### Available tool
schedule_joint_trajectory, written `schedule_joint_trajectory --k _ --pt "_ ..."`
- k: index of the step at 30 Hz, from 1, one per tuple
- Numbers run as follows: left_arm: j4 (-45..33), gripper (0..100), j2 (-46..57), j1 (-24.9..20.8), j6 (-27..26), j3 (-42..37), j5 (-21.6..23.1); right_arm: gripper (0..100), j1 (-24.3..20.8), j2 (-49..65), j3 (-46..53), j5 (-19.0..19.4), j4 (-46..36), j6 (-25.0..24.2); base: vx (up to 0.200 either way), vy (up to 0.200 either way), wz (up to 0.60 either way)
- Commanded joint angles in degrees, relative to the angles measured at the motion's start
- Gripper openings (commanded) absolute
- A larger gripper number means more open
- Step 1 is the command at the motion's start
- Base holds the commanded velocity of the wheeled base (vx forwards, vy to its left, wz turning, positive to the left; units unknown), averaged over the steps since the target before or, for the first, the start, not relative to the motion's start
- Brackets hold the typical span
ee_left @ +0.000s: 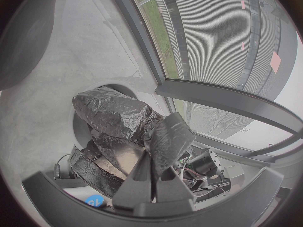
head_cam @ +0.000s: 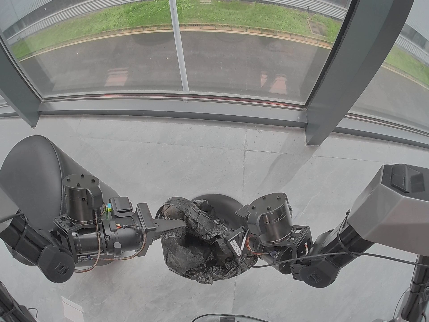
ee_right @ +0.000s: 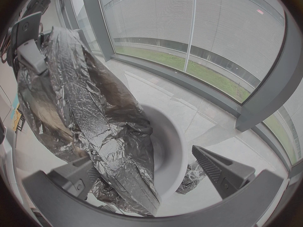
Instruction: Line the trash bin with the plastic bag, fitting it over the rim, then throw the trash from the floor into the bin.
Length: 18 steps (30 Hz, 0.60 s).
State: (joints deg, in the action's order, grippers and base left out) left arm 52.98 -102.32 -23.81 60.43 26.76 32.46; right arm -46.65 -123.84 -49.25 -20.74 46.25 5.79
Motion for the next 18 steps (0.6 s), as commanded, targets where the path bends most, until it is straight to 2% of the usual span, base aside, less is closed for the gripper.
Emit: schedule_joint_trajectory --k 1,6,7,9,10,16,18 --pt "0.0 0 -1.0 0.2 -1.3 0.0 -1.1 100 1.0 1.2 1.3 0.0 1.2 0.1 0.0 0.0 0.0" --pt "0.0 0 -3.2 0.2 -6.0 0.4 -5.2 100 2.9 1.6 2.8 0.0 2.6 0.1 0.0 0.0 0.0" --pt "0.0 0 -4.5 0.2 -9.4 0.5 -6.6 100 3.4 1.6 3.4 0.0 2.7 0.0 0.0 0.0 0.0" --pt "0.0 0 -4.9 0.2 -10.7 0.4 -7.1 100 3.6 1.6 3.5 0.1 2.7 0.0 0.0 0.0 0.0" --pt "0.1 0 -5.8 0.2 -13.2 0.4 -8.0 100 4.0 1.4 3.5 0.1 2.7 0.0 0.0 0.0 0.0" --pt "0.1 0 -6.7 0.3 -16.4 0.9 -8.6 100 5.2 0.9 2.3 0.1 2.7 0.0 0.0 0.0 0.0" --pt "0.1 0 -7.4 0.5 -20.1 1.3 -8.6 100 6.1 0.4 1.3 0.1 2.7 0.0 0.0 0.0 0.0"
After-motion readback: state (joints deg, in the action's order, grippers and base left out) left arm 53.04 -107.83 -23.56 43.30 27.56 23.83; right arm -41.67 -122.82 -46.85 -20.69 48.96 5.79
